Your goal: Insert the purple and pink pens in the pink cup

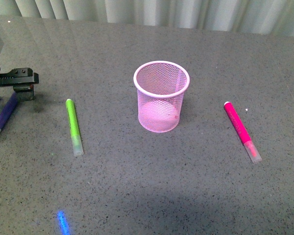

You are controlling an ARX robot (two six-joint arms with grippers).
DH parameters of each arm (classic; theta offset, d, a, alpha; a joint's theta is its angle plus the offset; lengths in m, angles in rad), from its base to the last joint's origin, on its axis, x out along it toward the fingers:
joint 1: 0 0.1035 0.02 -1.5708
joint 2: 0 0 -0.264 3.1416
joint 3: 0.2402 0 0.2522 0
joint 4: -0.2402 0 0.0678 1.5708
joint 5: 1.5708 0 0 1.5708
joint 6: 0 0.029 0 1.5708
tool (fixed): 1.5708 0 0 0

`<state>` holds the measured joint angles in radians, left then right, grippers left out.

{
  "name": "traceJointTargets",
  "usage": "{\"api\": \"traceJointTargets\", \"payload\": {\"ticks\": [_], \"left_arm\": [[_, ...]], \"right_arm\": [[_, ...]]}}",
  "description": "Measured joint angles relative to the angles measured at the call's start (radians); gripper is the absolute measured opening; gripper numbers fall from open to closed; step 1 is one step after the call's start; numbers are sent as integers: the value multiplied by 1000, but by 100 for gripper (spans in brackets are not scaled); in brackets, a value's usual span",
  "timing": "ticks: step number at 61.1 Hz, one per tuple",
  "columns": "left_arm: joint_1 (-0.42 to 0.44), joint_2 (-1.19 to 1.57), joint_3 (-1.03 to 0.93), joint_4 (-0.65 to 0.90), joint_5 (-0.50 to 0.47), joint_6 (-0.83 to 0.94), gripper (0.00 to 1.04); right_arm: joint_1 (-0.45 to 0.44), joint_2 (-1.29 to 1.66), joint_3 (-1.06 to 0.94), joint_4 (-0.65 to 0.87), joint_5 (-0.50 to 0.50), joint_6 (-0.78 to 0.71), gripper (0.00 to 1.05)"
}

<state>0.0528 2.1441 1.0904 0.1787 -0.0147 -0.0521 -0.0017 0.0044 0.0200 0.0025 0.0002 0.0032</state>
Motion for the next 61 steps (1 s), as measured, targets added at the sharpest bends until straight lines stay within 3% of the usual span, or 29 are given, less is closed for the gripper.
{"api": "traceJointTargets", "payload": {"ticks": [12,23,40,49,61], "left_arm": [[3,-7,-25,20,6,-15,32],[3,-41,-57,20,26,-21,11],[26,-195,-94,-35,66,-56,9],[47,-412,-93,-123,126,-76,9],[-49,-551,-67,-47,105,-65,9]], "right_arm": [[0,0,0,0,0,0,97],[0,0,0,0,0,0,97],[0,0,0,0,0,0,97],[0,0,0,0,0,0,97],[0,0,0,0,0,0,97]]}}
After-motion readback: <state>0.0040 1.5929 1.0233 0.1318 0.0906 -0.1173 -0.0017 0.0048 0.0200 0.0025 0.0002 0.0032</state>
